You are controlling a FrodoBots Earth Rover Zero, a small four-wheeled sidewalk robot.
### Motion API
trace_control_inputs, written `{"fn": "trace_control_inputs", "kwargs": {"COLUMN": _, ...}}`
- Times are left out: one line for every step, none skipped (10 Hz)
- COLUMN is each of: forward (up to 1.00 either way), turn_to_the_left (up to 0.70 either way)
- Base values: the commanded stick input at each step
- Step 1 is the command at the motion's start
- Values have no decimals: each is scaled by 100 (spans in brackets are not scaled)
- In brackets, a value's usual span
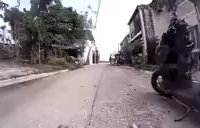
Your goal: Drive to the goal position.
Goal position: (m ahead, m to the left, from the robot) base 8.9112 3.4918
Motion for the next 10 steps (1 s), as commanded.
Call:
{"fn": "trace_control_inputs", "kwargs": {"forward": 100, "turn_to_the_left": -19}}
{"fn": "trace_control_inputs", "kwargs": {"forward": 100, "turn_to_the_left": -5}}
{"fn": "trace_control_inputs", "kwargs": {"forward": 100, "turn_to_the_left": 4}}
{"fn": "trace_control_inputs", "kwargs": {"forward": 100, "turn_to_the_left": 4}}
{"fn": "trace_control_inputs", "kwargs": {"forward": 100, "turn_to_the_left": 4}}
{"fn": "trace_control_inputs", "kwargs": {"forward": 100, "turn_to_the_left": 4}}
{"fn": "trace_control_inputs", "kwargs": {"forward": 100, "turn_to_the_left": 4}}
{"fn": "trace_control_inputs", "kwargs": {"forward": 100, "turn_to_the_left": 4}}
{"fn": "trace_control_inputs", "kwargs": {"forward": 100, "turn_to_the_left": 4}}
{"fn": "trace_control_inputs", "kwargs": {"forward": 100, "turn_to_the_left": 4}}
